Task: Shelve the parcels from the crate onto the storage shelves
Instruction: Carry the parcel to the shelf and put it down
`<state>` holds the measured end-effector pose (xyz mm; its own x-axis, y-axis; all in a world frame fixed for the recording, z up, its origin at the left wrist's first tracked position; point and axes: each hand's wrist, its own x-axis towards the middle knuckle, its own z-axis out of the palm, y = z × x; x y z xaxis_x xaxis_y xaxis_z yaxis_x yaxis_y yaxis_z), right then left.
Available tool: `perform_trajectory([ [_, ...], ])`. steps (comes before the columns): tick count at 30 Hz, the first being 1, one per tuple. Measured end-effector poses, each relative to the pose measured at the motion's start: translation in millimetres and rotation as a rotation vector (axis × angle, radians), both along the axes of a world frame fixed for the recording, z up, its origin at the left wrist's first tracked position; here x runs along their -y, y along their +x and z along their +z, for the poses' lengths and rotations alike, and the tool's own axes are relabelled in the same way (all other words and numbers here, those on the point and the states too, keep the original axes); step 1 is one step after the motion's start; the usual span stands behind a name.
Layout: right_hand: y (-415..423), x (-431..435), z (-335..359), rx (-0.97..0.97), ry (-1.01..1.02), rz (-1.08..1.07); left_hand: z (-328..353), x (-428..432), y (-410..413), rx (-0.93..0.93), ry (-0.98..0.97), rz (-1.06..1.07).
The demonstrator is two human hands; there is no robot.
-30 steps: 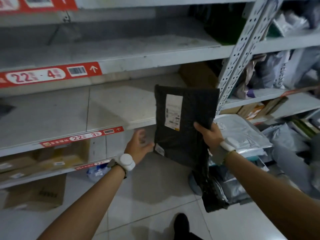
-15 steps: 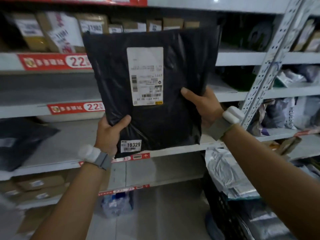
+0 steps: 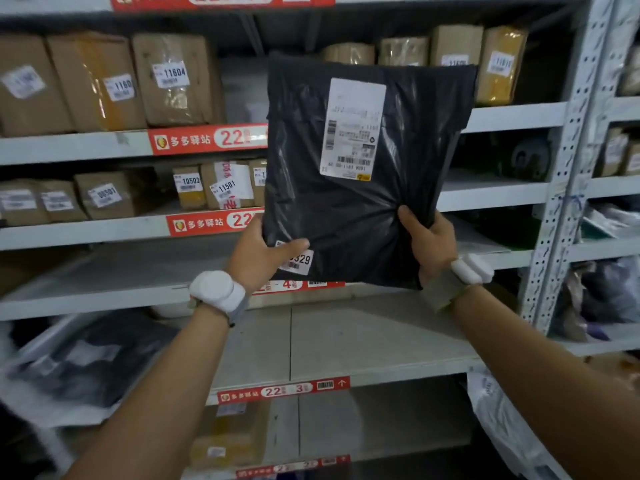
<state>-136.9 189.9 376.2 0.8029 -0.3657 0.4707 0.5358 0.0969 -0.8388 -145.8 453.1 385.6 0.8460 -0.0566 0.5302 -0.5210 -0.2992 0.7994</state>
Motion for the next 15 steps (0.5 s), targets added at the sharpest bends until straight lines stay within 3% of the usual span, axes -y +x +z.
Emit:
perform_trajectory([
  [11,-22,-8,6,-0.011,0.043,0.046,-25,-29,-27,-0.015,-0.017,-0.120],
  [13,-25,-14,1,-0.014,0.070,0.049,-33,-32,-36,-0.069,-0.188,-0.230],
  [15,-30,-25,-7,-0.036,0.124,0.078,-50,-36,-45,-0.175,-0.512,-0.406],
])
